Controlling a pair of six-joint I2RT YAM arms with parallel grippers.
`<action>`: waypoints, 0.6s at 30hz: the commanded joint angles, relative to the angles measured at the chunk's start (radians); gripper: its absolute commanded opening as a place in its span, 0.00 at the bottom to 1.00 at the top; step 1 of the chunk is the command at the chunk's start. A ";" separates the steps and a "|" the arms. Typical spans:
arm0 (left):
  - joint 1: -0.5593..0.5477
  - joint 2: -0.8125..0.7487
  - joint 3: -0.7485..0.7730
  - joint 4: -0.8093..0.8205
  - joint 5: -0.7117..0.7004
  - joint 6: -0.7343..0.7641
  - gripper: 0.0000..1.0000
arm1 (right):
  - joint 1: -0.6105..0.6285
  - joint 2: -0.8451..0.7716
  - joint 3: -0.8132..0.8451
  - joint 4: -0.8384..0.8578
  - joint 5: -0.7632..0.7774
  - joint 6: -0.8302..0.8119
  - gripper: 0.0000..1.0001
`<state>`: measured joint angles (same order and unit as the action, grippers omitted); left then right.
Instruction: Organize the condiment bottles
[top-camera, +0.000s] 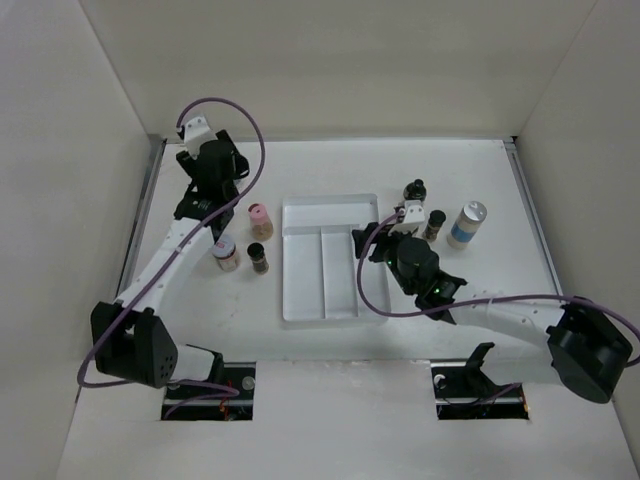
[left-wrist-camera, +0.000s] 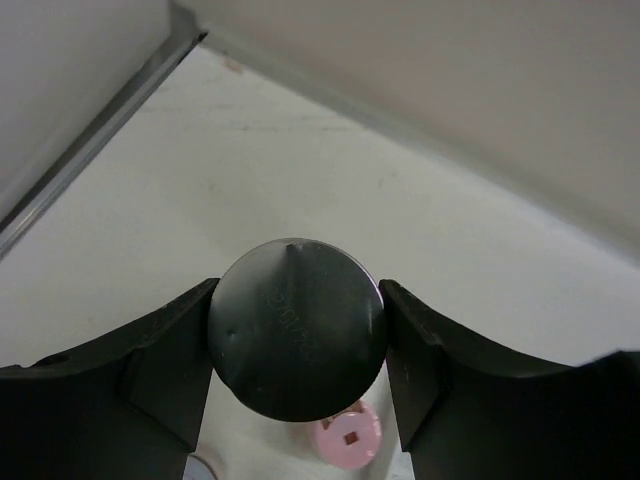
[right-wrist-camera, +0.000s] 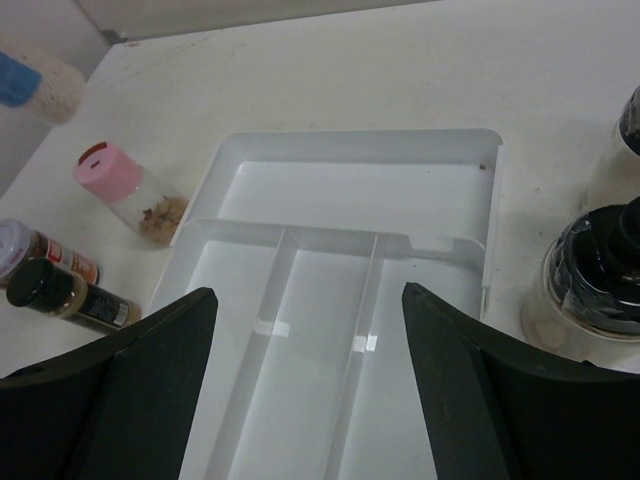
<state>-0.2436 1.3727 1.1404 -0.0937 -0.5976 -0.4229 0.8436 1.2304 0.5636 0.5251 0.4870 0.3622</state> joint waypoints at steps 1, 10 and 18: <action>-0.084 -0.069 0.099 0.160 -0.007 0.035 0.35 | -0.021 -0.045 0.004 0.052 -0.010 0.003 0.72; -0.318 0.023 0.122 0.172 0.033 0.046 0.35 | -0.051 -0.104 -0.030 0.052 0.009 0.024 0.25; -0.384 0.106 0.030 0.278 0.036 0.044 0.35 | -0.094 -0.128 -0.053 0.058 -0.002 0.055 0.31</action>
<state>-0.6220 1.5032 1.1759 0.0269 -0.5453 -0.3862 0.7643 1.1263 0.5129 0.5316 0.4885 0.3973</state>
